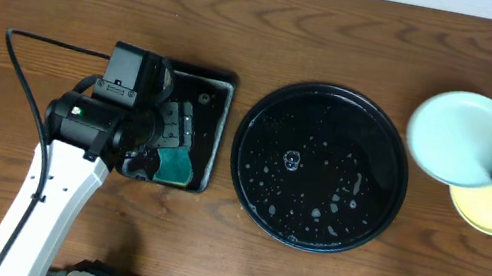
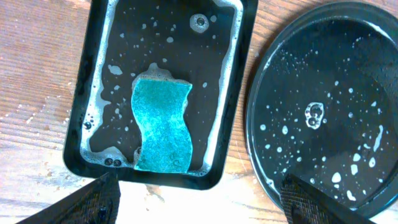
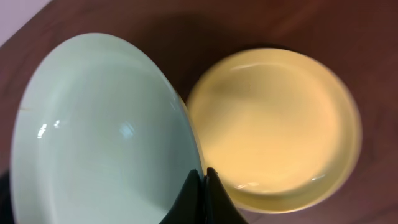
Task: Clean dirty plates on tray and stack at the side
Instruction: 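Place the pale green plate onto the yellow plate stack at table right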
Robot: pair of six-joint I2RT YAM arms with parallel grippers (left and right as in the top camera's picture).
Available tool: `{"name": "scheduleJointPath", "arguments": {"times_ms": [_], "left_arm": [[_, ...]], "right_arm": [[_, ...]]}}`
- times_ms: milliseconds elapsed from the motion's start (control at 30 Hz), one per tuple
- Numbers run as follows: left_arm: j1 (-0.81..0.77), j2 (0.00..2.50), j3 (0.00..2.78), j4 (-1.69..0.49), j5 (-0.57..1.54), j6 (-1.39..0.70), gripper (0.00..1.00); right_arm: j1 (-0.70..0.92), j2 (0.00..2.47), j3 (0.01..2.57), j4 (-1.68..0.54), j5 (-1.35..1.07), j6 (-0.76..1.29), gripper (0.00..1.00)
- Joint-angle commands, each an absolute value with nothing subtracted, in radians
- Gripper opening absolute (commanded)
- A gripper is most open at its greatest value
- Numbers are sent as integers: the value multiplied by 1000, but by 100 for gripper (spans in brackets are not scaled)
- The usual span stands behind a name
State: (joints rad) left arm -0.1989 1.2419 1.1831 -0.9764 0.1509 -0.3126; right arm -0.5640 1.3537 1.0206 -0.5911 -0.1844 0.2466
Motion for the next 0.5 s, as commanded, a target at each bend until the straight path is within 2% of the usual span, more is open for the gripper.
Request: {"name": "scheduleJointPath", "arguments": {"times_ms": [0, 233, 267, 300, 333, 367, 467], "left_arm": [[-197, 1242, 1190, -979, 149, -304, 83], [-197, 1242, 1190, -979, 149, -304, 83], [-197, 1242, 1190, -979, 149, -304, 83], [-197, 1242, 1190, -979, 149, -304, 83], [-197, 1242, 1190, -979, 149, -304, 83], [-197, 1242, 1190, -979, 149, -304, 83], [-197, 1242, 1190, -979, 149, -304, 83]], "right_arm": [[-692, 1451, 1040, -579, -274, 317, 1], [-825, 1650, 1040, -580, -232, 377, 1], [-827, 1654, 1040, -575, -234, 377, 7], [-828, 1652, 1040, -566, -244, 377, 38], [-828, 1640, 1045, -566, -261, 377, 55], [-826, 1624, 1051, -565, -285, 377, 61], [-804, 1538, 1075, -564, -421, 362, 61]]}}
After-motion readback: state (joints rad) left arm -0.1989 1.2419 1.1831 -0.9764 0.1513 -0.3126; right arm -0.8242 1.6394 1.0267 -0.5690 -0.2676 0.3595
